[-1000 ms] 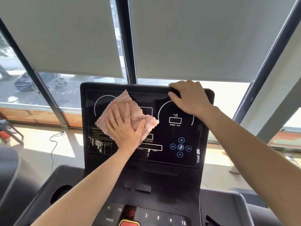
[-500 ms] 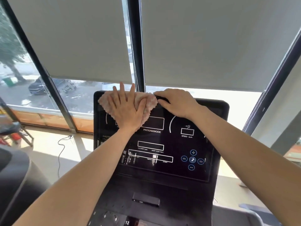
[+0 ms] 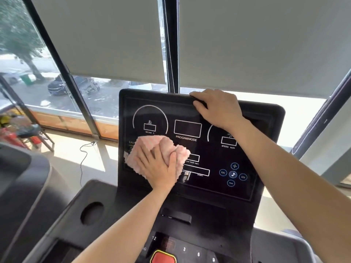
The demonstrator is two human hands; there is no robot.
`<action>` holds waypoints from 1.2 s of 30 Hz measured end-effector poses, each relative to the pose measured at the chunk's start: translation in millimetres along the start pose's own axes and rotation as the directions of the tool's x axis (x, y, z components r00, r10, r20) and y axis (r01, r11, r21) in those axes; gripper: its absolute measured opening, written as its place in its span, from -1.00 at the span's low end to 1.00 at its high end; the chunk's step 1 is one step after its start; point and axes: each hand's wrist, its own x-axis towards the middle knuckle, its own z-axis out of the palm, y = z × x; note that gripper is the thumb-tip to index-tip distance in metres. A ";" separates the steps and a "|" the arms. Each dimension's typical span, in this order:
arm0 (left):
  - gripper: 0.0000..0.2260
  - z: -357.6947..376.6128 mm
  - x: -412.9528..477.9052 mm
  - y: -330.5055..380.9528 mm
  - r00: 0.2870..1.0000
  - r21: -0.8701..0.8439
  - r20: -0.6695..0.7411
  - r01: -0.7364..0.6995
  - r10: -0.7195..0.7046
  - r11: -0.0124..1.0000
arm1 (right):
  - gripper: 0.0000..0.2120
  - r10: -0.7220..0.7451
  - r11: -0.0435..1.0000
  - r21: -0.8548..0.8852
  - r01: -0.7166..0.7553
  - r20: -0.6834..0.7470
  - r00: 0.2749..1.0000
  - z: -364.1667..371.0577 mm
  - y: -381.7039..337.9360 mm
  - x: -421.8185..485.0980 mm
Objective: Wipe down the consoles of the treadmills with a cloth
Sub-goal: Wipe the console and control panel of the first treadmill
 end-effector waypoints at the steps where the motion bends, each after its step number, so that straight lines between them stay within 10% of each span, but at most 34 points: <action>1: -0.36 2.0 -5.4 -1.2 0.999 -0.006 0.004 0.032 -0.032 0.999 | -0.62 0.003 1.000 -0.001 -0.003 -0.002 1.000 -0.1 -0.7 -0.5; 36: -0.10 -76.4 171.5 27.6 0.982 -0.139 -0.125 0.123 -0.141 0.983 | -0.64 -0.005 1.000 -0.029 0.003 -0.079 0.997 7.6 -0.5 -3.3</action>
